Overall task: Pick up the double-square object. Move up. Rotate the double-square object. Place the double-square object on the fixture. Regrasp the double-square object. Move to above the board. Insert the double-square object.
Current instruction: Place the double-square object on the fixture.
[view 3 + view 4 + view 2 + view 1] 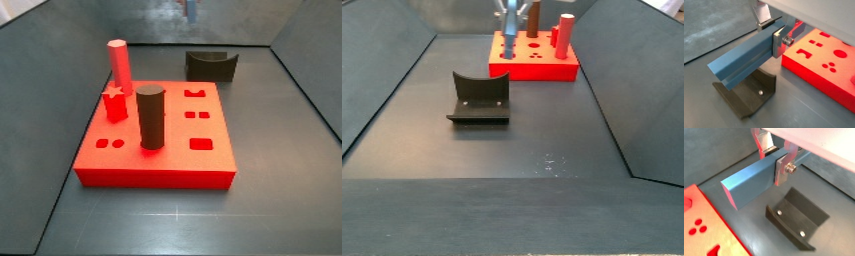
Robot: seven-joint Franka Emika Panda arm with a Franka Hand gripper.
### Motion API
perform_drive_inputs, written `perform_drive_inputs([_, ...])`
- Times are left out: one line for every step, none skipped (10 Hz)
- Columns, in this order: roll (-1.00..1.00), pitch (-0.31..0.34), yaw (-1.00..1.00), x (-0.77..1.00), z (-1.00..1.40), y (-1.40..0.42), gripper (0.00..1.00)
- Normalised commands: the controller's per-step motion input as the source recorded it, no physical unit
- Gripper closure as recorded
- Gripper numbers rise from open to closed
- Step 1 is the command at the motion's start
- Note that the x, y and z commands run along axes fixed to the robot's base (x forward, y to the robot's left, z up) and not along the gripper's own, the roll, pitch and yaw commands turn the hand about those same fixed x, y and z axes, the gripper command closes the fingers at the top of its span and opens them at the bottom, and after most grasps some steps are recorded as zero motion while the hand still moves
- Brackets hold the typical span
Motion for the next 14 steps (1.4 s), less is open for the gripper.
perform_drive_inputs([-0.06, 0.026, 0.02, 1.0, -0.07, -0.16, 1.0])
perform_drive_inputs([-0.05, 0.042, 0.02, 1.0, -0.07, -0.14, 1.0])
perform_drive_inputs([-0.05, 0.05, 0.02, 1.0, -0.06, -0.13, 1.0])
perform_drive_inputs([-1.0, 0.153, 0.0, 0.58, 0.3, 0.39, 1.0])
perform_drive_inputs([-1.0, 0.161, 0.0, 0.48, 0.3, 0.4, 1.0])
perform_drive_inputs([-1.0, 0.169, -0.03, 0.37, 0.19, 0.3, 1.0])
perform_drive_inputs([-1.0, 0.167, -0.04, 0.3, 0.07, 0.17, 1.0])
perform_drive_inputs([-1.0, 0.174, -0.05, 0.21, 0.03, 0.1, 1.0])
perform_drive_inputs([-1.0, 0.184, -0.07, 0.13, 0.02, 0.08, 1.0])
perform_drive_inputs([-1.0, 0.18, -0.09, 0.05, 0.01, 0.06, 1.0])
perform_drive_inputs([-1.0, 0.171, -0.11, 0.04, 0.0, 0.05, 1.0])
perform_drive_inputs([-1.0, 0.169, -0.14, 0.06, -0.01, 0.05, 1.0])
perform_drive_inputs([-0.95, 0.168, -0.16, 0.08, -0.02, 0.05, 1.0])
perform_drive_inputs([-0.72, 0.135, -0.16, 0.09, -0.02, 0.05, 1.0])
